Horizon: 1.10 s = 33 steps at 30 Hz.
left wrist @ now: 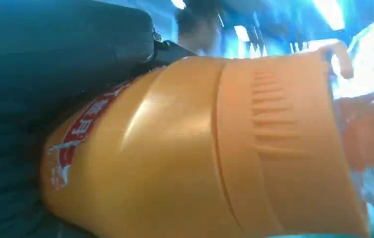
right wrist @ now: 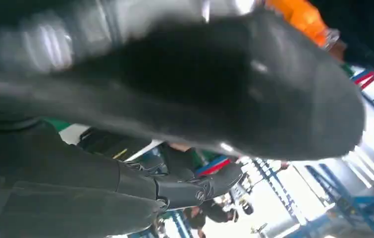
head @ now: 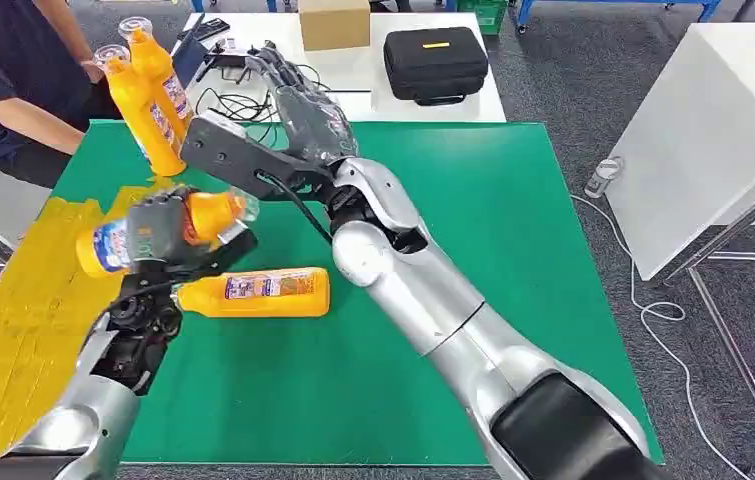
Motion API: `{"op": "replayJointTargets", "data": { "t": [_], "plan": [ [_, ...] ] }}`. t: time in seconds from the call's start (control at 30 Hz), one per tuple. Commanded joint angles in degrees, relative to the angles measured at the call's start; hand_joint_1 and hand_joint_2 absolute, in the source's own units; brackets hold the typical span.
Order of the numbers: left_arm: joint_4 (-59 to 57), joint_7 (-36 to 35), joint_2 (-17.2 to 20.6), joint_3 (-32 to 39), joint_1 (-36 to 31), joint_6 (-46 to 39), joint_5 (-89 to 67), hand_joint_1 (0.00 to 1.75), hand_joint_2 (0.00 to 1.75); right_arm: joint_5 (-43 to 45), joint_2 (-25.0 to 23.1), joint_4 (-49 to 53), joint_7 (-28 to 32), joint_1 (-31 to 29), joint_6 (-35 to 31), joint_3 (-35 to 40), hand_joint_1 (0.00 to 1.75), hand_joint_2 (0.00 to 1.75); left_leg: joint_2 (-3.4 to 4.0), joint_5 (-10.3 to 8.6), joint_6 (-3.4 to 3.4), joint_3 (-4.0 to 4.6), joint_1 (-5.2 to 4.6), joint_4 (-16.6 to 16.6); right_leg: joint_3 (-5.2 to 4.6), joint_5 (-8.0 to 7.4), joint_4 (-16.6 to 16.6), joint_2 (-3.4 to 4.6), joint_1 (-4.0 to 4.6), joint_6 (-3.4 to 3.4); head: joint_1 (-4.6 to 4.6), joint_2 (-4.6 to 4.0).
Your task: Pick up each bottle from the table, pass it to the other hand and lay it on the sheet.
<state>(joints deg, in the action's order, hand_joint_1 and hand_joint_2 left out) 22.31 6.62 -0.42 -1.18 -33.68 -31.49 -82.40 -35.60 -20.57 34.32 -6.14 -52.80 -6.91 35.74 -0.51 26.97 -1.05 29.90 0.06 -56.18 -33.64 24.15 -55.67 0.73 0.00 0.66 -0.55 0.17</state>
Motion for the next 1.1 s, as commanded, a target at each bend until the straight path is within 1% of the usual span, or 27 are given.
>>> {"op": "replayJointTargets", "data": {
  "t": [0.03, 0.2, 0.27, 0.37, 0.4, 0.47, 0.5, 0.53, 0.67, 0.7, 1.1],
  "plan": [
    [-9.55, -0.34, 1.25, -2.63, -1.44, 8.56, 1.36, 1.75, 1.75, 6.39, 0.57, -2.38, 0.91, -1.91, 0.08, 9.60, 0.00, 0.00, 0.18, 0.13, 0.06, -0.21, 0.08, 0.00, 0.18, 0.07, 0.04, 0.11, 0.08, 0.02, 0.00, 0.00],
    [-10.09, -1.02, 1.73, -2.14, -1.91, 12.51, 1.67, 1.75, 1.75, 8.44, 0.57, -4.29, 2.05, -2.21, 0.01, 12.11, 0.00, 0.00, 0.01, 0.06, 0.06, -0.20, 0.06, 0.04, 0.19, 0.04, 0.06, -0.01, 0.06, 0.02, 0.02, 0.00],
    [-10.04, -0.96, 1.83, -2.12, -1.90, 12.56, 1.69, 1.75, 1.75, 8.52, 0.57, -4.30, 2.17, -2.02, -0.18, 12.31, 0.00, 0.00, 0.14, 0.06, 0.06, -0.19, 0.08, 0.03, 0.17, 0.01, 0.06, 0.09, 0.07, 0.02, 0.02, 0.00],
    [-10.10, -1.42, 1.86, -2.18, -1.92, 12.82, 1.57, 1.75, 1.75, 8.59, 0.57, -4.31, 2.19, -2.12, -0.06, 12.56, 0.00, 0.00, 0.01, 0.02, 0.05, -0.01, 0.08, -0.01, -0.02, -0.06, 0.04, -0.04, 0.12, -0.11, 0.02, -0.02],
    [-10.19, -1.93, 1.96, -2.07, -1.97, 13.57, 1.63, 1.75, 1.75, 8.74, 0.57, -4.43, 2.19, -2.18, 0.21, 13.20, 0.00, 0.00, -0.05, 0.06, 0.07, -0.09, 0.10, -0.04, 0.11, 0.01, 0.01, -0.15, 0.15, -0.09, 0.00, 0.00],
    [-10.29, -3.22, 2.46, -1.81, -2.07, 14.59, 1.69, 1.75, 1.75, 9.31, 0.57, -4.52, 2.25, -2.02, 0.49, 14.22, 0.00, 0.00, 0.02, 0.00, 0.06, -0.03, 0.04, 0.02, 0.00, -0.06, 0.02, -0.01, 0.10, -0.11, 0.02, 0.00],
    [-10.19, -4.32, 2.80, -1.60, -2.06, 14.21, 1.68, 0.35, 1.75, 10.28, 0.57, -4.77, 2.31, -2.07, 0.41, 15.43, 0.00, 0.00, 0.07, 0.06, 0.09, -0.13, 0.09, 0.01, 0.11, -0.02, 0.03, 0.00, 0.15, -0.09, 0.00, 0.00],
    [-10.26, -4.61, 3.03, -1.29, -2.14, 13.82, 1.84, 0.00, 1.75, 11.42, 0.57, -5.06, 2.40, -2.20, -0.08, 16.56, 0.00, 0.00, 0.08, 0.05, 0.09, -0.10, 0.09, 0.01, 0.08, -0.04, 0.03, 0.03, 0.14, -0.10, 0.02, 0.00],
    [-9.95, -8.17, 4.11, -1.00, -2.16, 7.50, 0.72, 0.00, 1.75, 15.63, 0.57, -6.12, 2.29, -2.81, -1.37, 20.76, 0.00, 0.00, 0.10, 0.07, 0.12, -0.15, 0.12, -0.02, 0.13, -0.01, 0.01, 0.01, 0.18, -0.11, 0.02, 0.00],
    [-9.89, -10.17, 4.39, -1.21, -2.19, 3.35, -0.17, 0.00, 1.75, 16.20, 0.57, -6.37, 2.05, -2.88, -1.87, 21.38, 0.00, 0.00, 0.07, 0.04, 0.11, -0.09, 0.10, -0.01, 0.05, -0.03, 0.01, 0.00, 0.17, -0.12, 0.02, 0.00],
    [-9.93, -10.15, 4.44, -1.21, -2.40, 3.52, -0.18, 0.00, 1.75, 16.22, 0.57, -6.43, 2.06, -2.85, -1.91, 21.40, 0.00, 0.00, 0.01, 0.04, 0.09, -0.04, 0.09, -0.04, 0.05, -0.02, -0.02, -0.08, 0.17, -0.08, 0.02, -0.02]
  ]
}}
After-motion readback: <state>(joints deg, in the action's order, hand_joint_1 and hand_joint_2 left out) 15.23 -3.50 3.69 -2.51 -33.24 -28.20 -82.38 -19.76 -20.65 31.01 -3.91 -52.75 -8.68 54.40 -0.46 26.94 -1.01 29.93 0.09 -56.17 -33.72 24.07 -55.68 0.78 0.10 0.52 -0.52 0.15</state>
